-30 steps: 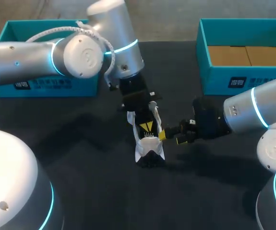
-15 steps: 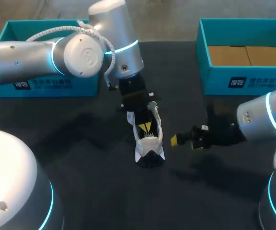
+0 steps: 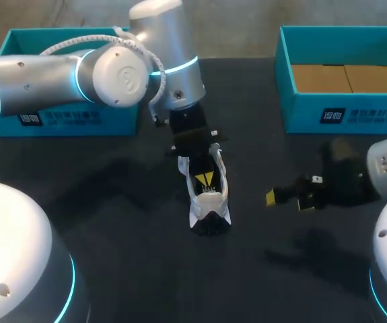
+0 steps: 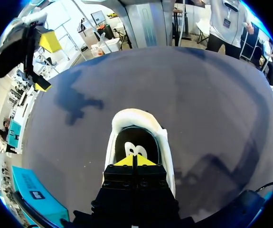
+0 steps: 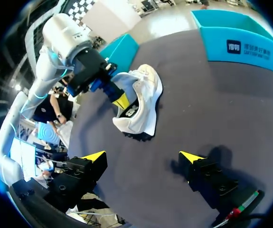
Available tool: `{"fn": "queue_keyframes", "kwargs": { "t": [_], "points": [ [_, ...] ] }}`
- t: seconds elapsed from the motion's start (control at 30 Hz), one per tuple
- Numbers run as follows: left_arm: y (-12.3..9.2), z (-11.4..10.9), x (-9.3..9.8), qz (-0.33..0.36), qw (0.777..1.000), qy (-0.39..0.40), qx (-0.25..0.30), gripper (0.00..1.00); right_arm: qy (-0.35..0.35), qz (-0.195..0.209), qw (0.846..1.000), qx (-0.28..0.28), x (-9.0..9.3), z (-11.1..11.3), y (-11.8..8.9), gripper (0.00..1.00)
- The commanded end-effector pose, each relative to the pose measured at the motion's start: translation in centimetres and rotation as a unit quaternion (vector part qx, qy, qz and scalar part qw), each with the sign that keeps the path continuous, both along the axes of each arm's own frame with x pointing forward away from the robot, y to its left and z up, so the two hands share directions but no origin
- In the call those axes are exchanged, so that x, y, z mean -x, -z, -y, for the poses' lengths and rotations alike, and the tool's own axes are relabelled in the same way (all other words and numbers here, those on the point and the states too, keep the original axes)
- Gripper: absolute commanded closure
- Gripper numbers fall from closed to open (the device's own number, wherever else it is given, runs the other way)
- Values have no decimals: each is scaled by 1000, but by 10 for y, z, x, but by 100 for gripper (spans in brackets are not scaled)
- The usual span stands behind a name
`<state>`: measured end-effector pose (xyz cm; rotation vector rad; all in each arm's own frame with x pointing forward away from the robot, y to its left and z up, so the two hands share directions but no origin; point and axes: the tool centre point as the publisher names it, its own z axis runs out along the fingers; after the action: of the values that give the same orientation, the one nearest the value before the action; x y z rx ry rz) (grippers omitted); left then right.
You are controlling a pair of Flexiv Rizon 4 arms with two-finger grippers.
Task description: Take the shoe out of the shoebox, open the shoe tongue, remove and reinsert the insole, then place the shoe into the shoebox
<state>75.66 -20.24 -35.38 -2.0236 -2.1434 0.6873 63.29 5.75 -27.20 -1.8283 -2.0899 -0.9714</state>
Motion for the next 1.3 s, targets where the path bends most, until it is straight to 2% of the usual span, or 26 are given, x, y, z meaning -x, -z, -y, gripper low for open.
{"fn": "queue_keyframes", "kwargs": {
  "t": [0.03,0.57,0.87,1.1,1.3],
  "points": [
    [3,3,-1,1,1000,1,-4,100,-2,-2,1000,1,8,14,-18,0],
    [33,5,3,29,999,2,-42,100,-2,-2,1000,1,8,14,-18,0],
    [26,2,18,61,997,-8,-49,100,-2,-2,1000,1,8,14,-18,0],
    [22,-2,24,83,996,-29,-28,100,-2,-2,1000,1,8,14,-18,0],
    [26,-7,24,91,994,-33,-54,100,-2,-2,1000,1,8,14,-18,0]
  ]
}}
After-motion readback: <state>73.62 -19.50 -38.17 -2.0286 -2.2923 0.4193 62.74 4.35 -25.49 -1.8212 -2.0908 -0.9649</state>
